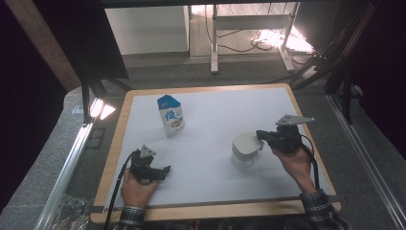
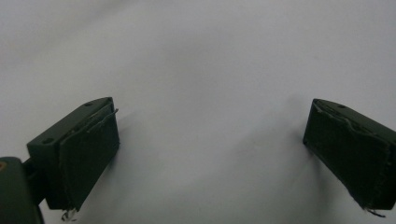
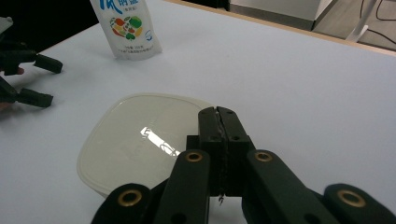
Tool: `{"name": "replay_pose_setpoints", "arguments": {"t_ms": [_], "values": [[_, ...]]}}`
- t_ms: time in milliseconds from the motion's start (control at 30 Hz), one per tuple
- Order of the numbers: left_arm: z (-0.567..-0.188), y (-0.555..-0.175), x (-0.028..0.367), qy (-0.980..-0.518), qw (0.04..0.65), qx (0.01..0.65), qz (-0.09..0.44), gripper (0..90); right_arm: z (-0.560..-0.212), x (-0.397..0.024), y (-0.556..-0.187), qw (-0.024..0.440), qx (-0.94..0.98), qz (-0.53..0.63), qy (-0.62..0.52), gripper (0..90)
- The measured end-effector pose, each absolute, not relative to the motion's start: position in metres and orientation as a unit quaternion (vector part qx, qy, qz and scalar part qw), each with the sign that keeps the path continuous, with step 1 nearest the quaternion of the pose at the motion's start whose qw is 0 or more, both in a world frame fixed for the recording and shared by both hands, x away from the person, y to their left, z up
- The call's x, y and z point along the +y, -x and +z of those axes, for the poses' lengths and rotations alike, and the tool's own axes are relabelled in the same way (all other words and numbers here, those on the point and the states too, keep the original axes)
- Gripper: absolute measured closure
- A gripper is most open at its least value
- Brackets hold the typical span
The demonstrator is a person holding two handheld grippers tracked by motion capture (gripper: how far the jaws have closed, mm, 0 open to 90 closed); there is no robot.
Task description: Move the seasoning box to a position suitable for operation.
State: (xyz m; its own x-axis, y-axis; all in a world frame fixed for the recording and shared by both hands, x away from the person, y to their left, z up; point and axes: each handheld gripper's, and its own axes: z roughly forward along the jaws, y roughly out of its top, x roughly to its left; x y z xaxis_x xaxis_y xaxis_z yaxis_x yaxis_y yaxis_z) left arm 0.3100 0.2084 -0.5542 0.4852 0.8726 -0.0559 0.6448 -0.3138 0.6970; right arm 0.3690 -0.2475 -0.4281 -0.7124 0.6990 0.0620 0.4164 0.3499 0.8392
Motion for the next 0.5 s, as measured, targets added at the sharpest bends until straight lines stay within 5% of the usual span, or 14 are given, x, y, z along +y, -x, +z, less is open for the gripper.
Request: {"name": "replay_pose_setpoints", "arguments": {"t_ms": [500], "values": [[-0.5541, -0.3102, 0.2086, -0.794, 0.337, 0.477, 0.17, 3.1, -0.4315, -0.2507, -0.3709, 0.165, 0.805, 0.453, -0.347, 89.6]]}}
